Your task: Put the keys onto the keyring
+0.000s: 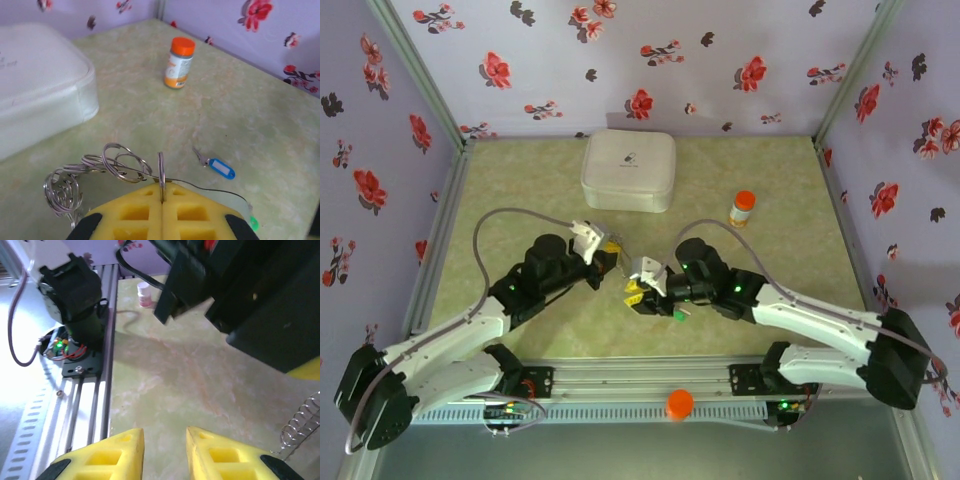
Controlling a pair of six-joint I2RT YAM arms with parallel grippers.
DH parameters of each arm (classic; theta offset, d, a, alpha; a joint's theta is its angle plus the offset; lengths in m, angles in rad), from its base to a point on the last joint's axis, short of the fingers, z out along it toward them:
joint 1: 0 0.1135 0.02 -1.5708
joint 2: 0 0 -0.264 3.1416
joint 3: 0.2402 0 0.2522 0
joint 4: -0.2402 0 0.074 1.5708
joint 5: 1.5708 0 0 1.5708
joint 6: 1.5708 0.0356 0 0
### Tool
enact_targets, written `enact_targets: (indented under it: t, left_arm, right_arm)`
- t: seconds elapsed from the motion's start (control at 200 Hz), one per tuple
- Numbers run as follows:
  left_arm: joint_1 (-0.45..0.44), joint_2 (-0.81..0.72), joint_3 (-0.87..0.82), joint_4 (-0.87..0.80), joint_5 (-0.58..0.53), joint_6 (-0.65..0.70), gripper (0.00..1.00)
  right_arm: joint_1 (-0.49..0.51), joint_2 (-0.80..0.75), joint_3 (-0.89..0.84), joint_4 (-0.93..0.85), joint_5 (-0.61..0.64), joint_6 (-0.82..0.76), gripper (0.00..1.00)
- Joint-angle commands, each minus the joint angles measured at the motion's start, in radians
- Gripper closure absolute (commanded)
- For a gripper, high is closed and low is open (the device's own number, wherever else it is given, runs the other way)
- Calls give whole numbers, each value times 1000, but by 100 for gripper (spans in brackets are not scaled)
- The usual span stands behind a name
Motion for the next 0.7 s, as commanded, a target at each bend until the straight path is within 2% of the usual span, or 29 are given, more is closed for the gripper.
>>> enact_targets:
  t: [0.0,0.165,0.26,0.355,0.46,0.6,0.695]
  left_arm:
    - [-14,3,99,-202,-79,-179,100]
    - [-20,29,243,-476,-96,-266,100]
    - [-20,75,351,-657,-93,-306,100]
    - [-21,144,457,-823,-77,-360,100]
    - [-20,205,548,-934,-40,-441,100]
    - [-15,248,620,-1022,23,-592,100]
    - [16,252,624,-1019,123,-745,100]
  right_arm:
    - [17,50,-10,192,82,65,71]
    - [19,124,-79,399,266,101,73]
    - [17,140,-101,452,322,100,73]
    - [18,141,-118,494,334,85,74]
    - [17,140,-128,526,329,48,74]
    - [19,139,-134,564,318,-11,74]
    - [20,150,-133,579,308,-47,74]
